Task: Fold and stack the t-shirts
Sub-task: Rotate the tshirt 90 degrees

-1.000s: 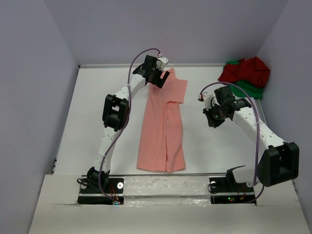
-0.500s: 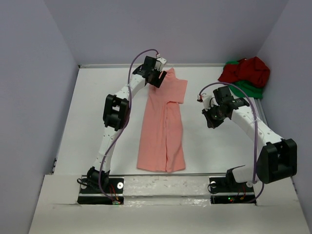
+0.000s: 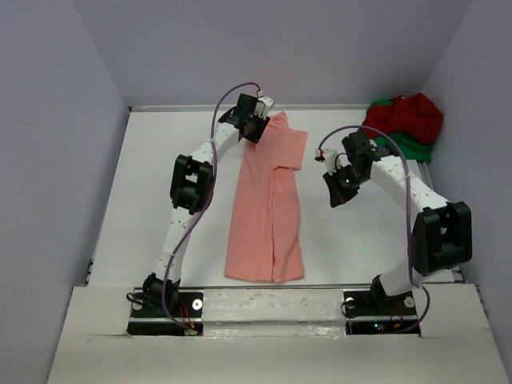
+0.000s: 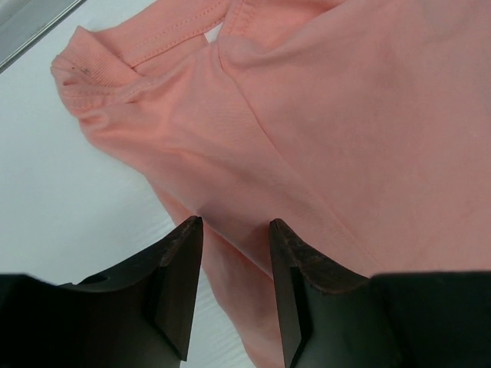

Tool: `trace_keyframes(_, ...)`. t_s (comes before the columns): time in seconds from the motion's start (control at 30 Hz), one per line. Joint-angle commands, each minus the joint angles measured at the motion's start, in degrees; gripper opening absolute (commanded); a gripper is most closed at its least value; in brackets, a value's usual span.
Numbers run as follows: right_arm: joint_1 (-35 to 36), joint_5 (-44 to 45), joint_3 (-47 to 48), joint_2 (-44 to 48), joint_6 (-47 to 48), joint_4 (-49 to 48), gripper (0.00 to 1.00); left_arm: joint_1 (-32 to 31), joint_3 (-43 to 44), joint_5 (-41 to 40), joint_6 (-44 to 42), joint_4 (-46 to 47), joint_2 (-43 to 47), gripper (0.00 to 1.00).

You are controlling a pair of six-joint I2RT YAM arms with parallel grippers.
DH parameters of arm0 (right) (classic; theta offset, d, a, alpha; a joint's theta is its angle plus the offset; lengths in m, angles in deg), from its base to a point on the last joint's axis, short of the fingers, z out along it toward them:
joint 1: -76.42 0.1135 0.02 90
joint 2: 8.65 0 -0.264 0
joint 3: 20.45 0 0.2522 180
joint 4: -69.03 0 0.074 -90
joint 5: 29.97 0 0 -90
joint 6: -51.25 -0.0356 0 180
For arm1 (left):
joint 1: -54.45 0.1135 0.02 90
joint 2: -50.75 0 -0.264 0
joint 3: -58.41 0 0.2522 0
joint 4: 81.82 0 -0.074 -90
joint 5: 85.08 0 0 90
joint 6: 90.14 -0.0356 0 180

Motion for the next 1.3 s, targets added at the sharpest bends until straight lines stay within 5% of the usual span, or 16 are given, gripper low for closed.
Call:
trace_keyframes(0.0,-0.38,-9.04,10.96,-4.33,3.40,5.71,0.00,-0.36,2.74,0.42,0.62,-0.37,0.16,0.50)
trace_keyframes(0.3,4.01,-18.38,27.96,-18.12,5.87,12.14,0.00,-0.62,2.91,-0.46,0.53,-0.46,-0.02,0.49)
trace_keyframes(0.6,8.41,-21.45,31.39,-29.64,7.54,13.81,0.00,-0.71,3.88,-1.08,-0.08,-0.63,-0.28,0.17)
trace_keyframes(1.27,12.98,-23.56,38.42,-42.65,8.07,15.04,0.00,-1.15,5.02,-1.61,-0.44,-1.07,-0.98,0.08)
